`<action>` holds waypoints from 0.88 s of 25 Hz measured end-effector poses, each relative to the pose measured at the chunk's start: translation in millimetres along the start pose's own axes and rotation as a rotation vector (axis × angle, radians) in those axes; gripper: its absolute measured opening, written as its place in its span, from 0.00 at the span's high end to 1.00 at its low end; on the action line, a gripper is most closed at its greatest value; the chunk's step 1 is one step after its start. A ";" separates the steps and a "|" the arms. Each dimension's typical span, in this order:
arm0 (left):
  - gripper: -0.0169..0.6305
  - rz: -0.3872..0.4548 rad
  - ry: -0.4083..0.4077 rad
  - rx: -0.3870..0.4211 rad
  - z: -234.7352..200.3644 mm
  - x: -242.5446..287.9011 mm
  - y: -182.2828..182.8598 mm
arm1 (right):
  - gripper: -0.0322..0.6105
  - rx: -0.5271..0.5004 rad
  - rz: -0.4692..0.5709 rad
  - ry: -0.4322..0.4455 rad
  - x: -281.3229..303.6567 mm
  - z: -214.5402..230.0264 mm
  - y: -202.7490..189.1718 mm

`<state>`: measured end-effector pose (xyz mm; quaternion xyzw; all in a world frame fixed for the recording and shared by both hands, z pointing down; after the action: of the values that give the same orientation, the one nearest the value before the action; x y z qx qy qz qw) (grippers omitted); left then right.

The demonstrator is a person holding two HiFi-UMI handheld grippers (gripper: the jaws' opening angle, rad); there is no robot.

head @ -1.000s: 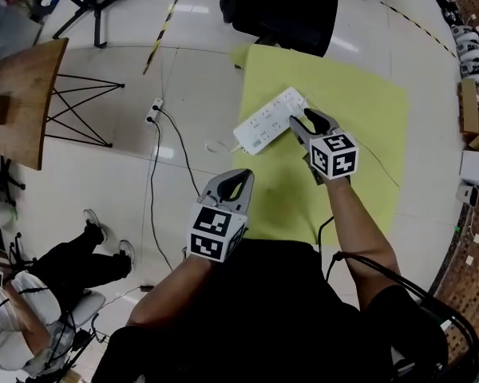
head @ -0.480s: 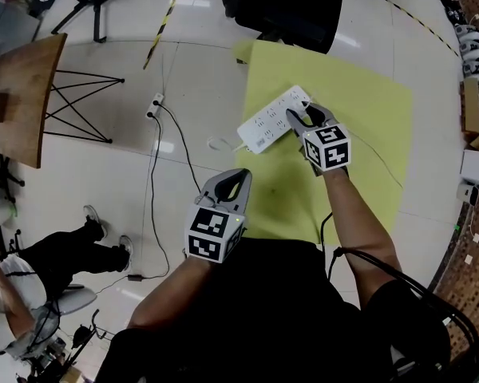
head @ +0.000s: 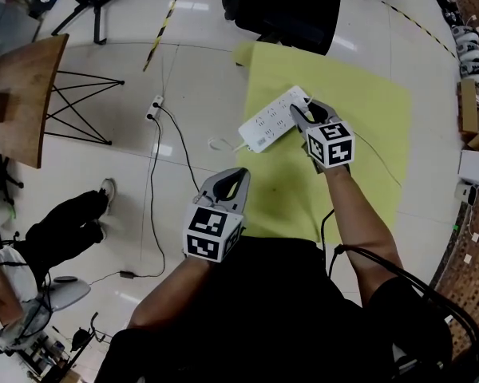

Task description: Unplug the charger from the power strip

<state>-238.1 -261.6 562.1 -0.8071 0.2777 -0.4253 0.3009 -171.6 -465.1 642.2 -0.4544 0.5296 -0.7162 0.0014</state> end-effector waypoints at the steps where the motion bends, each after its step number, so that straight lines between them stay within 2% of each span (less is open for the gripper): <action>1: 0.96 0.003 -0.001 0.004 0.9 -0.9 0.7 | 0.74 0.002 0.004 -0.002 -3.2 1.2 1.9; 6: 0.96 0.009 -0.014 0.022 5.6 -5.9 2.9 | 0.74 0.030 0.010 -0.020 -24.8 8.6 1.8; 13: 0.96 0.020 -0.051 0.059 19.6 -10.8 4.5 | 0.74 0.091 -0.009 -0.064 -67.4 19.9 -22.9; 17: 0.96 0.012 -0.086 0.079 31.7 -10.3 2.7 | 0.74 0.240 -0.028 -0.082 -96.2 30.0 -52.1; 22: 0.96 -0.007 -0.136 0.124 51.5 -3.0 -2.1 | 0.74 0.437 -0.059 -0.120 -136.3 40.3 -110.3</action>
<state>-195.1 -245.2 538.5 -0.8149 0.2269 -0.3869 0.3671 -12.4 -381.3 638.5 -0.5003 0.3472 -0.7855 0.1102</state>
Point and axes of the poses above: the fingertips, and each gripper's own axes: x forward along the fingers, z to its right, y out of its top, the point moved 1 cm from there along -x, backward along the fingers, and after that the axes turned 10 degrees about -y, right-handed, at the moved point
